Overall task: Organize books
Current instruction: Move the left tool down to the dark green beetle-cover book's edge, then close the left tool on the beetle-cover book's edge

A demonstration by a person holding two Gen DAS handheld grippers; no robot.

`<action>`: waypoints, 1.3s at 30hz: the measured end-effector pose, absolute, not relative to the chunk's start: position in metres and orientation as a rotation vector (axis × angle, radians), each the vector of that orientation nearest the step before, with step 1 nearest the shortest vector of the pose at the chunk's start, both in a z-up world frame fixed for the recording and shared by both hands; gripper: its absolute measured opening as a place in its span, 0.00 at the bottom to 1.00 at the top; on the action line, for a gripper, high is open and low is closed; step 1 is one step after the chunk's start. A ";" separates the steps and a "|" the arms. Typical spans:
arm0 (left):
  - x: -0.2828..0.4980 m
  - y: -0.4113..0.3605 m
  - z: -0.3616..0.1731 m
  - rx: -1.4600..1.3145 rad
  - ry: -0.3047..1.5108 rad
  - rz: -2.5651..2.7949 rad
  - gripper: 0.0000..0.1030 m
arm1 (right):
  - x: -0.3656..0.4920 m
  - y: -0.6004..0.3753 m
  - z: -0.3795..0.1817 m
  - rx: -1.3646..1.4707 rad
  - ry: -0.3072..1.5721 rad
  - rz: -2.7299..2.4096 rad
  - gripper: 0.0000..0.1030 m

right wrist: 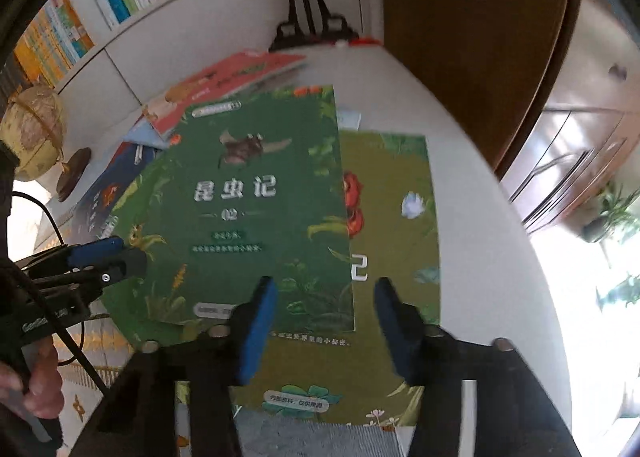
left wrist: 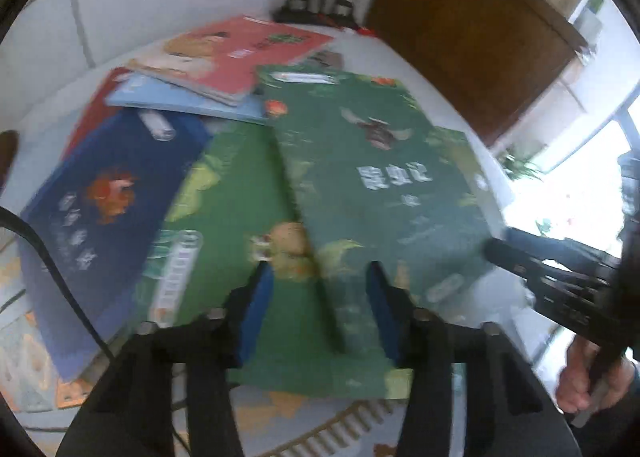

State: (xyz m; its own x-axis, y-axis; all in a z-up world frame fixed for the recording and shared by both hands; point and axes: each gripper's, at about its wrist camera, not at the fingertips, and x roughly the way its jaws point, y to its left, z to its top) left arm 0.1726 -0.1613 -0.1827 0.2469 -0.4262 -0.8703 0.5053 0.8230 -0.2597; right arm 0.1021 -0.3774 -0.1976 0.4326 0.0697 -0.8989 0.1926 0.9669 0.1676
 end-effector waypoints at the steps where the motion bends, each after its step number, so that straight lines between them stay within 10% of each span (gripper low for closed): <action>1: 0.172 -0.163 -0.183 0.072 1.173 -0.646 0.32 | 0.102 -0.380 -0.201 0.273 1.132 -0.073 0.36; 39: 0.173 -0.136 -0.184 0.080 1.141 -0.631 0.37 | 0.136 -0.347 -0.207 0.310 1.121 -0.002 0.43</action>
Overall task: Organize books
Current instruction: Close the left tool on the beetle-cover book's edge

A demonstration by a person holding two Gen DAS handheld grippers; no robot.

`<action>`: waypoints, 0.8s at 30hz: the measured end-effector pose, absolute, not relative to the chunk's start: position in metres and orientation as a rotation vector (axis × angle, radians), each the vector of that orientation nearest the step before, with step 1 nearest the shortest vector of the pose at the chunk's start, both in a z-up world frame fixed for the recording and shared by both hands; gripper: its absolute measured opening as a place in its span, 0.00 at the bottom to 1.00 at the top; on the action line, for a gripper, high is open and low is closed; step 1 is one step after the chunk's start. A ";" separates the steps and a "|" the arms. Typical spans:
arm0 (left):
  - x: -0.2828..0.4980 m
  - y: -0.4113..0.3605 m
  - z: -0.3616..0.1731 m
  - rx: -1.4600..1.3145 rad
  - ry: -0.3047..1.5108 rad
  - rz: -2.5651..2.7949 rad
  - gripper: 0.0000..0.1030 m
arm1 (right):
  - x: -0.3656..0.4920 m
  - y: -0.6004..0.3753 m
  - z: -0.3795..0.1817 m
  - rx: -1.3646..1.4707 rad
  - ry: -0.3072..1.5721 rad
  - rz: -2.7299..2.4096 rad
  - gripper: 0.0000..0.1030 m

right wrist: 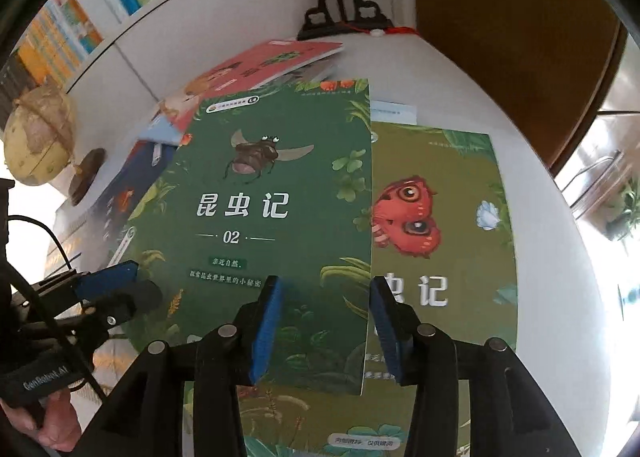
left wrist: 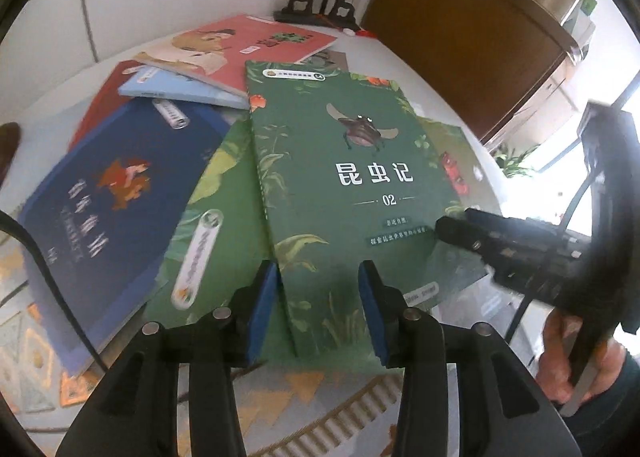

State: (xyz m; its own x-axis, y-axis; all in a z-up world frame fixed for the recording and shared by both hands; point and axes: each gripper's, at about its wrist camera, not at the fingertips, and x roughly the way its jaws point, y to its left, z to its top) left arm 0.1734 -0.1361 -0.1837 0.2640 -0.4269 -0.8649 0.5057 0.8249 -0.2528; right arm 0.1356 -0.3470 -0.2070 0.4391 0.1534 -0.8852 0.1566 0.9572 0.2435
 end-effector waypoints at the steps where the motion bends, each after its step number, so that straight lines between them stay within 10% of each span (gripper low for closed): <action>1: 0.168 -0.128 -0.180 0.072 1.139 -0.636 0.37 | 0.133 -0.350 -0.206 0.358 1.114 0.025 0.43; 24: 0.130 -0.072 -0.205 -0.241 1.291 -0.646 0.37 | 0.124 -0.325 -0.211 0.588 1.124 0.331 0.14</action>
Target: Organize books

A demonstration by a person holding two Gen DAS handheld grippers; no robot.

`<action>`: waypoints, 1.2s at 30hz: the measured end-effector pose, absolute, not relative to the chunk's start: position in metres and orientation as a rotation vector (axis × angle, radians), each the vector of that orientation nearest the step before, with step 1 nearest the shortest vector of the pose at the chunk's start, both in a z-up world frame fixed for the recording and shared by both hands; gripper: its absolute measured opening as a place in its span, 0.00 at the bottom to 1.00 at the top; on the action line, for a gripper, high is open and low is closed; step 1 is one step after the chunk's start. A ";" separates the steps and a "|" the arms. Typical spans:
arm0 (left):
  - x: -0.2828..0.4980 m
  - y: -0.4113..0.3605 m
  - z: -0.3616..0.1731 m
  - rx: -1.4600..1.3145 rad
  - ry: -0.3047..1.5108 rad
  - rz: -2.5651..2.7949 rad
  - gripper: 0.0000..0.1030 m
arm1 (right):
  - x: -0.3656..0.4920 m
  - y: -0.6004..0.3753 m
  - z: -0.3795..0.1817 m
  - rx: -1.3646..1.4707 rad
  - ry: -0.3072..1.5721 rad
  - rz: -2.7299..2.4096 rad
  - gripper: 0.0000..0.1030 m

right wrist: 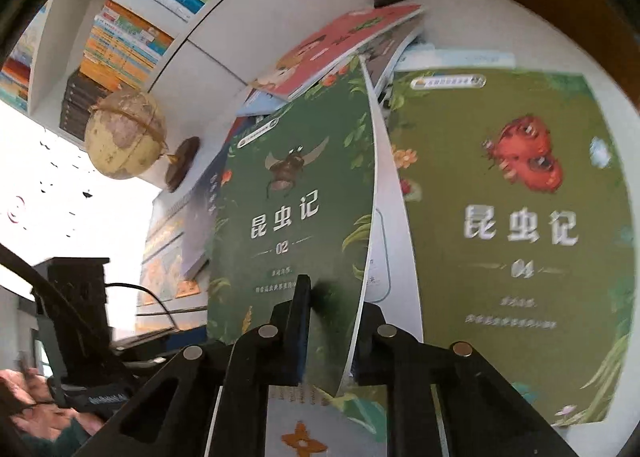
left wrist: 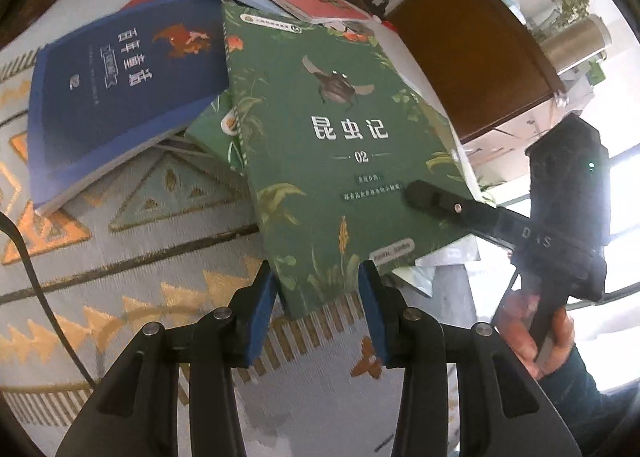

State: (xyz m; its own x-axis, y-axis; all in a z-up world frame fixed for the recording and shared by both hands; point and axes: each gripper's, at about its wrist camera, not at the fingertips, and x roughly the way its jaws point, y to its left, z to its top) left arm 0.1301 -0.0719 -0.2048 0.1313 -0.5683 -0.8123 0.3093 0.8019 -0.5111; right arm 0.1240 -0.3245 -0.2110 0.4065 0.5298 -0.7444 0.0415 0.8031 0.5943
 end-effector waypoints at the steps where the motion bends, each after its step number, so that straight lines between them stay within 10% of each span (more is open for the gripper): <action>1: 0.132 -0.077 -0.203 -0.242 1.289 -0.637 0.37 | 0.123 -0.324 -0.213 0.597 1.124 0.331 0.14; 16: 0.145 -0.098 -0.193 -0.132 1.193 -0.591 0.30 | 0.128 -0.298 -0.197 0.383 1.200 0.310 0.18; 22: 0.155 -0.076 -0.189 -0.399 1.269 -0.688 0.18 | 0.110 -0.334 -0.194 0.542 1.264 0.319 0.54; 36: 0.165 -0.117 -0.164 -0.470 1.285 -0.805 0.17 | 0.064 -0.378 -0.239 1.202 1.204 0.482 0.55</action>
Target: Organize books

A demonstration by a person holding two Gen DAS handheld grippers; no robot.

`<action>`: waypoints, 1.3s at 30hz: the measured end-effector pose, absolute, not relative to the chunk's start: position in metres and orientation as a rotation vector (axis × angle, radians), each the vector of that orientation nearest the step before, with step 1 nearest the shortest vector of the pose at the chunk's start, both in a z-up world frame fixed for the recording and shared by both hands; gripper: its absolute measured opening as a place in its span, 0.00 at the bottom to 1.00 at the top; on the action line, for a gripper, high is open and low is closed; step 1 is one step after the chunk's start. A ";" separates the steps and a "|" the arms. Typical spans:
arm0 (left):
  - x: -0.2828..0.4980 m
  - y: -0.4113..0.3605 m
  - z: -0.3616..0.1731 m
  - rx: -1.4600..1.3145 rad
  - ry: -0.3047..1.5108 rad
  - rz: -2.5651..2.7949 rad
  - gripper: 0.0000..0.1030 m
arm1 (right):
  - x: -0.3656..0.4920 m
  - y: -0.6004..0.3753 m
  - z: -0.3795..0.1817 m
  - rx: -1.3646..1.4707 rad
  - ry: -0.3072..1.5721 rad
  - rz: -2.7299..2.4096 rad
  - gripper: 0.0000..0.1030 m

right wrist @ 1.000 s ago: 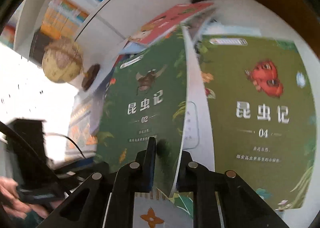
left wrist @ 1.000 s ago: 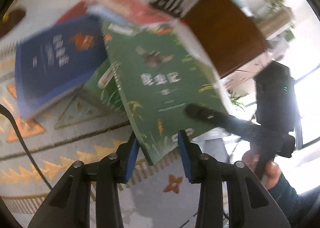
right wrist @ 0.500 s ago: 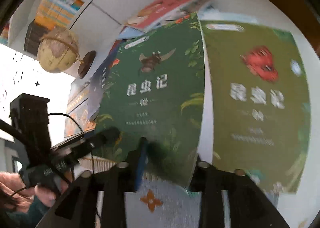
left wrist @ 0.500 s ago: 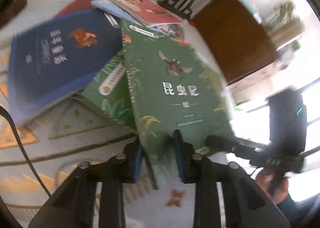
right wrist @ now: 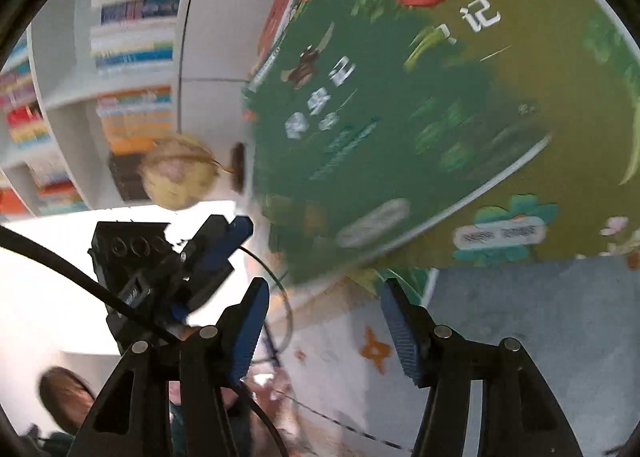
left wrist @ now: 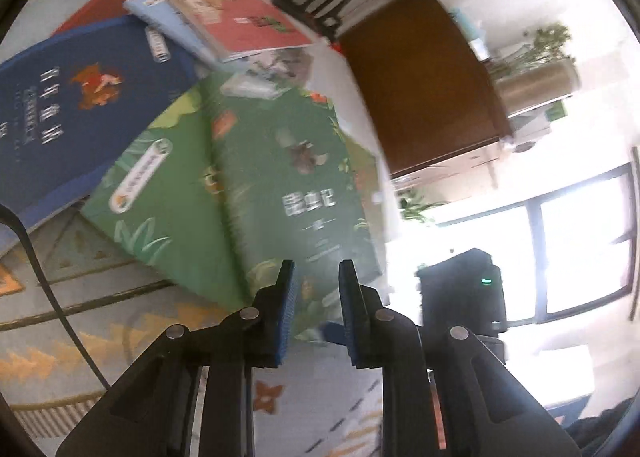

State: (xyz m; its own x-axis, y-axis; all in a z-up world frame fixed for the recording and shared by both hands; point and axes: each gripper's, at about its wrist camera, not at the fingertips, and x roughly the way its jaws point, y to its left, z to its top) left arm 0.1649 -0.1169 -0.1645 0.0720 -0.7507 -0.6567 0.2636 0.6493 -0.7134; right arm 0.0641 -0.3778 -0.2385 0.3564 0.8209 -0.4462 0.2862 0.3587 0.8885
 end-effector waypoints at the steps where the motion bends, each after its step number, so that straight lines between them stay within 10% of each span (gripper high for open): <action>1: 0.164 -0.121 -0.161 -0.418 1.278 -0.795 0.17 | 0.066 -0.377 -0.239 1.212 1.199 0.474 0.55; 17: 0.144 -0.113 -0.208 -0.337 1.383 -0.710 0.32 | 0.162 -0.420 -0.197 0.489 1.173 0.207 0.55; 39: 0.134 -0.093 -0.225 -0.322 1.410 -0.669 0.38 | 0.122 -0.324 -0.198 0.325 1.156 0.359 0.57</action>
